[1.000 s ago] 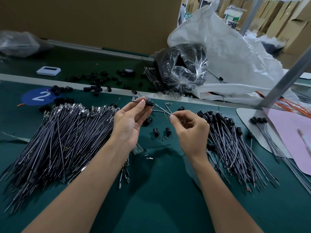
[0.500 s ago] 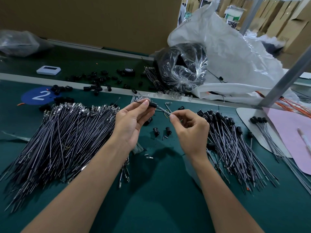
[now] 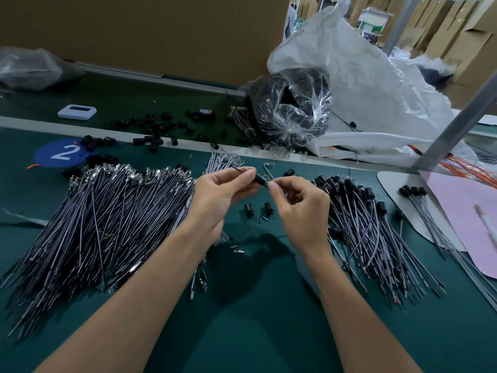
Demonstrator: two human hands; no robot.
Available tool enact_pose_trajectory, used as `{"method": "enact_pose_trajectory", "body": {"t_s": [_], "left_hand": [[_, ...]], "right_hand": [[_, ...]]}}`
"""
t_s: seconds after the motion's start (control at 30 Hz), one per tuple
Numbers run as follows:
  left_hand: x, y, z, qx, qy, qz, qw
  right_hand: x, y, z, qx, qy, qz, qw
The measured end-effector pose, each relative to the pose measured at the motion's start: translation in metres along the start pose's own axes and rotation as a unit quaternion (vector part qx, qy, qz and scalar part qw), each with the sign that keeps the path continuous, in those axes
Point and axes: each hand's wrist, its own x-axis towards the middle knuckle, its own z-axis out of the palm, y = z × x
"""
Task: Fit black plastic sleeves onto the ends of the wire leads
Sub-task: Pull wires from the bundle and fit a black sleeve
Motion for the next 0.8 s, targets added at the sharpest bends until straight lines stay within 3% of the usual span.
{"method": "enact_pose_trajectory", "body": {"t_s": [0.6,0.7,0.8], "left_hand": [[-0.005,-0.003,0.001,0.072,-0.023,0.0,0.997],[-0.005,-0.001,0.003,0.088,0.013,0.022,0.996],[-0.001,0.015,-0.006,-0.012,0.102,0.048,0.994]], "right_hand": [[0.001,-0.005,-0.002,0.018,-0.056,0.02,0.998],[0.001,-0.004,-0.002,-0.008,-0.032,0.001,0.999],[0.004,0.001,-0.007,-0.012,-0.008,0.026,1.0]]}}
